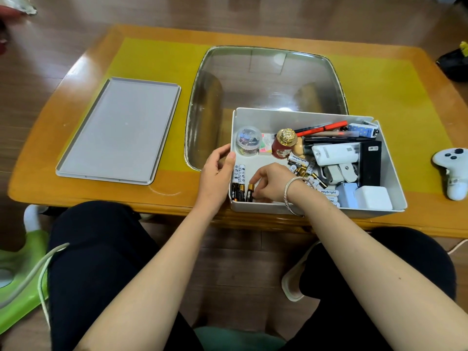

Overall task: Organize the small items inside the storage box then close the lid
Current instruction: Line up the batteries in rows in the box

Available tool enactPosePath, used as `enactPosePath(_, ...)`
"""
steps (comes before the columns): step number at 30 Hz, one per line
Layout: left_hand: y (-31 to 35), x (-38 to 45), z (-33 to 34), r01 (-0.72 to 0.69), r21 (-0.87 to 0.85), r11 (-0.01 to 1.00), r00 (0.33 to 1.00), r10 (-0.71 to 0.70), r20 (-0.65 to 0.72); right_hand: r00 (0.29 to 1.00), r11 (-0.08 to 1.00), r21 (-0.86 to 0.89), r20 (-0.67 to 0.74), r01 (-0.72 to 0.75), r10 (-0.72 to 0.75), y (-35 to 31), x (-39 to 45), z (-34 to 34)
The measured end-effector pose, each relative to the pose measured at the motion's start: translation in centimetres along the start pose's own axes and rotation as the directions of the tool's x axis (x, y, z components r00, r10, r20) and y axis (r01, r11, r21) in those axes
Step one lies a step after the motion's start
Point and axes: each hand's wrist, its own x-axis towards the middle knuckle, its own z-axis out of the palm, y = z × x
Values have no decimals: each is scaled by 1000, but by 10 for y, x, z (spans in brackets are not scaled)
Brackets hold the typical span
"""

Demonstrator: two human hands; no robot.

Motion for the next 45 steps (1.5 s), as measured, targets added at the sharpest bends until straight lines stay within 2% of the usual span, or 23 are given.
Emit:
enactPosePath(3,0,0,0,-4,6,1000,1000,4,-2,999,1000,-22,43,10,-9,-2,-2,1)
enactPosePath(7,0,0,0,1,-1,1000,1000,-1,-2,1000,1000,-6,23,-6,7,-2,-1,1)
enactPosePath(14,-1,-1,0,2,-22,1000,1000,-2,0,999,996,-80,37,31,-29,-2,-2,3)
enactPosePath(22,1,0,0,4,-24,1000,1000,-4,5,993,964,-261,-81,57,-80,2,2,4)
enactPosePath(27,1,-1,0,7,-20,1000,1000,-7,0,991,981,-194,-127,26,-51,9,-8,-6)
enactPosePath(30,0,-1,0,12,-20,1000,1000,-12,2,976,990,-141,-218,-4,-27,23,-17,-19)
enactPosePath(37,0,0,0,14,-27,1000,1000,-14,5,921,959,-236,-386,-154,53,46,-31,-29)
enactPosePath(45,-1,0,0,21,-42,999,1000,-20,5,933,940,-298,-356,-167,53,41,-27,-25)
